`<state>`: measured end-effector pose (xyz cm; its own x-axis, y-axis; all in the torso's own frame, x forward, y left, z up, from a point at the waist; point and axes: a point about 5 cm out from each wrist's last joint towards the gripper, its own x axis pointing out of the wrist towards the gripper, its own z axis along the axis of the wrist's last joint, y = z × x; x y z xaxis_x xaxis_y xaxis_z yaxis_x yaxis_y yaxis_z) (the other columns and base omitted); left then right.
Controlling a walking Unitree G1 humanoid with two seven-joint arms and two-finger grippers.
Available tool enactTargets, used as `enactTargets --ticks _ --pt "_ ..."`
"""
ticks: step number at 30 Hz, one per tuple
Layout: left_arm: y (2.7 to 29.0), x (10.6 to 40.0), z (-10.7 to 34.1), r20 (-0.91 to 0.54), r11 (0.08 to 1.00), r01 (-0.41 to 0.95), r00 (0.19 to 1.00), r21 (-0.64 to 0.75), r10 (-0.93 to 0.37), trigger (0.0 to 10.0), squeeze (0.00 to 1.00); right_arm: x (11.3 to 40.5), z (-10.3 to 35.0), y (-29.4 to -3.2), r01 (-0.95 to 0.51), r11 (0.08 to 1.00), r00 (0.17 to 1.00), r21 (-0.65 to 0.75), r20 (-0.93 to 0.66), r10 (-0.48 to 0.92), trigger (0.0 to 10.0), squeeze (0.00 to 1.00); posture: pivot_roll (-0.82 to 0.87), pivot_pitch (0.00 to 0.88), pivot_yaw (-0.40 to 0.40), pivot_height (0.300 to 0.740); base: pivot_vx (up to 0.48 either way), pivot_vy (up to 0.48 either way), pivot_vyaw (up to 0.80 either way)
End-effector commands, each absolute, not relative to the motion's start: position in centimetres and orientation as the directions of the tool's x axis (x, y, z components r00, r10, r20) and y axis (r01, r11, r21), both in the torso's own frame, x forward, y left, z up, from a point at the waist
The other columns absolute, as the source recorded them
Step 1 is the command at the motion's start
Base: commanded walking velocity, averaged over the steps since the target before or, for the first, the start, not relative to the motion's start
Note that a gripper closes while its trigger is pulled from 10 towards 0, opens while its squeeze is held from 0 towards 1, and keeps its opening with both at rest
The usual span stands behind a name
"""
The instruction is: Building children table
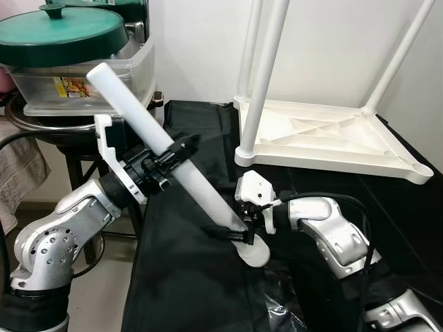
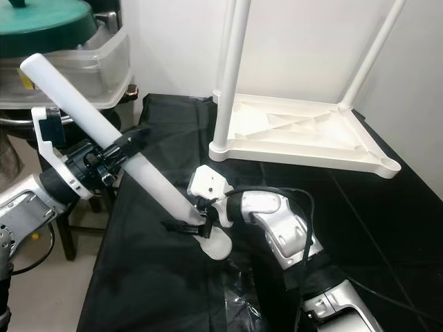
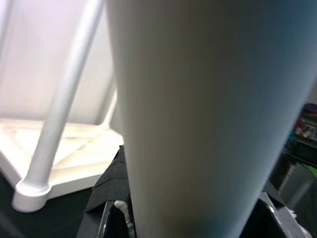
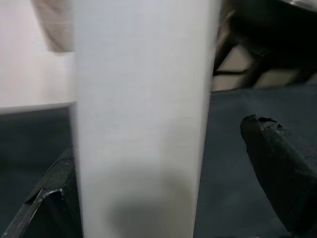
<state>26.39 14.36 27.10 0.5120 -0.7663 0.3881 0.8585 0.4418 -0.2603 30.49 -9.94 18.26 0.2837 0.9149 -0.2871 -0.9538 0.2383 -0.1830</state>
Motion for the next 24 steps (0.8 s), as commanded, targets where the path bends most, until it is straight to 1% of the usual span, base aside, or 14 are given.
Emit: enactTargets --ticks 1,2,3,4,6,8,11,14,17,19,20,22,23,24 --pt "13.5 25.4 28.1 0.413 0.342 0.915 0.402 -0.214 -0.817 10.0 0.00 30.6 18.8 -10.1 -0.966 0.236 0.255 -0.102 -0.288 0.923 10.0 0.00 0.04 0.000 -0.082 0.740 0.000 0.000 0.00" --pt "13.3 25.1 28.5 0.418 0.306 0.933 0.358 -0.187 -0.835 10.0 0.00 31.1 19.2 -10.2 -0.964 0.264 0.256 -0.006 -0.265 0.929 10.0 0.00 0.05 0.000 -0.087 0.740 0.000 0.000 0.00" --pt "13.2 24.9 28.8 0.421 0.282 0.945 0.327 -0.167 -0.846 10.0 0.00 31.5 19.6 -10.2 -0.959 0.273 0.249 0.074 -0.241 0.938 10.0 0.00 0.05 0.000 -0.087 0.740 0.000 0.000 0.00" --pt "13.2 24.9 28.8 0.421 0.282 0.945 0.327 -0.167 -0.846 10.0 0.00 31.5 19.6 -10.2 -0.959 0.273 0.249 0.074 -0.241 0.938 10.0 0.00 0.05 0.000 -0.087 0.740 0.000 0.000 0.00" --pt "13.1 24.8 29.1 0.422 0.257 0.954 0.299 -0.155 -0.856 10.0 0.00 32.0 20.3 -10.1 -0.952 0.261 0.230 0.160 -0.191 0.954 10.0 0.00 0.04 0.000 -0.084 0.740 0.000 0.000 0.00" --pt "13.0 24.9 29.2 0.422 0.246 0.957 0.290 -0.156 -0.859 10.0 0.00 32.2 20.8 -9.8 -0.950 0.245 0.216 0.193 -0.160 0.963 10.0 0.00 0.04 0.000 -0.084 0.740 0.000 0.000 0.00" --pt "12.9 24.9 29.0 0.411 0.229 0.961 0.274 -0.156 -0.870 10.0 0.00 32.2 21.0 -9.6 -0.952 0.233 0.205 0.198 -0.154 0.967 10.0 0.00 0.04 0.000 -0.083 0.740 0.000 0.000 0.00" --pt "12.6 24.9 28.4 0.369 0.199 0.965 0.249 -0.169 -0.896 10.0 0.00 31.3 21.0 -9.0 -0.971 0.164 0.133 0.172 -0.179 0.975 10.0 0.00 0.04 0.000 -0.080 0.740 0.000 0.000 0.00" --pt "12.5 24.9 28.3 0.358 0.194 0.966 0.245 -0.173 -0.901 10.0 0.00 31.1 21.0 -8.9 -0.976 0.145 0.114 0.162 -0.188 0.976 10.0 0.00 0.04 0.000 -0.080 0.740 0.000 0.000 0.00" --pt "12.2 24.9 28.0 0.336 0.175 0.967 0.230 -0.185 -0.913 10.0 0.00 30.5 20.9 -8.5 -0.986 0.110 0.079 0.122 -0.232 0.969 10.0 0.00 0.05 0.000 -0.077 0.740 0.000 0.000 0.00" --pt "12.2 24.9 28.0 0.336 0.175 0.967 0.230 -0.185 -0.913 10.0 0.00 30.5 20.9 -8.5 -0.986 0.110 0.079 0.122 -0.232 0.969 10.0 0.00 0.05 0.000 -0.077 0.740 0.000 0.000 0.00" --pt "12.0 24.9 27.7 0.307 0.161 0.969 0.214 -0.190 -0.927 10.0 0.00 29.8 20.9 -8.0 -0.998 0.044 0.029 0.046 -0.282 0.959 10.0 0.00 0.05 0.000 -0.072 0.740 0.000 0.000 0.00" --pt "12.0 24.9 27.7 0.307 0.161 0.969 0.214 -0.190 -0.927 10.0 0.00 29.8 20.9 -8.0 -0.998 0.044 0.029 0.046 -0.282 0.959 10.0 0.00 0.05 0.000 -0.072 0.740 0.000 0.000 0.00" --pt "11.9 25.0 27.6 0.301 0.160 0.967 0.215 -0.196 -0.929 10.0 0.00 29.6 20.9 -7.7 -0.999 0.022 0.014 0.025 -0.297 0.955 10.0 0.00 0.05 0.000 -0.070 0.740 0.000 0.000 0.00"
